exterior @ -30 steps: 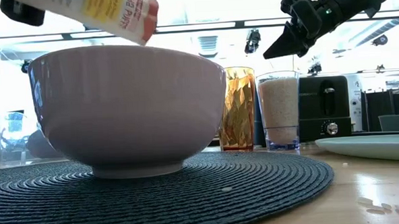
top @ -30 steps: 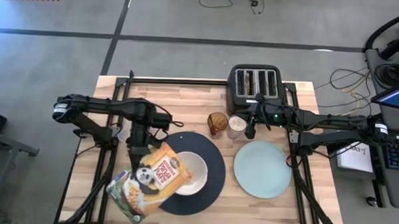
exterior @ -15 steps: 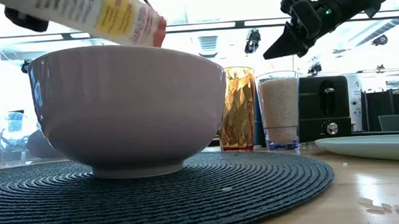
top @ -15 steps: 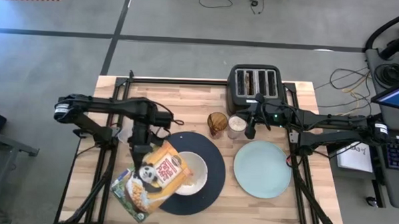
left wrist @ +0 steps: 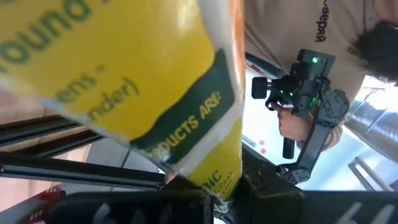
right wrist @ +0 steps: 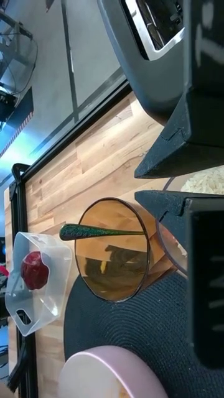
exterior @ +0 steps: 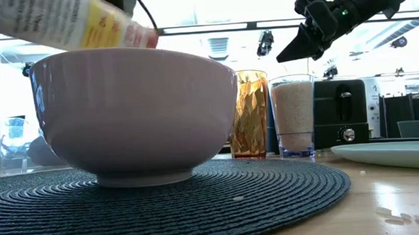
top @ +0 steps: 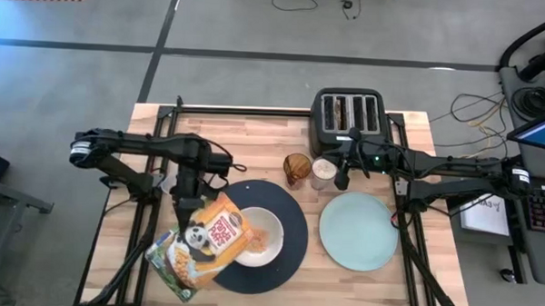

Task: Arrange a breakfast setting
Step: Pour the cereal from the yellow box into the white bowl

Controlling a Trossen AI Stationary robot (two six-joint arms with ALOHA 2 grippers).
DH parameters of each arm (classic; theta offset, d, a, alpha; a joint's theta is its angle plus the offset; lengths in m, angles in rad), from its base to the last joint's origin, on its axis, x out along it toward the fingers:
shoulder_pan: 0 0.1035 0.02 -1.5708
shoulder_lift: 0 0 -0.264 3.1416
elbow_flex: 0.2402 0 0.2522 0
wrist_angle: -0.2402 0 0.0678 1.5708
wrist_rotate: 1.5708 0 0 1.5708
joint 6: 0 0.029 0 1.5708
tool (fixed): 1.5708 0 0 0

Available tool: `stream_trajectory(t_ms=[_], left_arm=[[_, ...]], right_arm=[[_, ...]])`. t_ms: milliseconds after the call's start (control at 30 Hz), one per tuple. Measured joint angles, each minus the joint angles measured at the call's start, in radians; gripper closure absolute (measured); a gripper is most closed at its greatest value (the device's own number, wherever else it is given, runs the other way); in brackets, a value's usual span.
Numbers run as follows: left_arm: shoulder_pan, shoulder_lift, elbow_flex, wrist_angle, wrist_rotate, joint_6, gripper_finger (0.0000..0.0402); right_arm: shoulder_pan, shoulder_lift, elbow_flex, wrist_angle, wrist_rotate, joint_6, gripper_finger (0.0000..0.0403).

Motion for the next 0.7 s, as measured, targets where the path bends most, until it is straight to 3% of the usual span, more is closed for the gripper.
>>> stream_trajectory(t_ms=[467, 600, 700], left_arm=[[-0.004, 0.008, 0.012, 0.003, -0.022, 0.025, 0.0401], [-0.006, 0.015, 0.014, 0.008, -0.015, -0.039, 0.0401], [-0.01, 0.013, 0.019, 0.009, -0.001, 0.019, 0.0402]], right_arm=[[0.0, 0.0, 0.0, 0.001, 0.0, 0.0, 0.0369], [0.0, 0.0, 0.0, 0.001, 0.0, -0.001, 0.0369], [0.0, 0.001, 0.0, 0.001, 0.0, -0.005, 0.0369]])
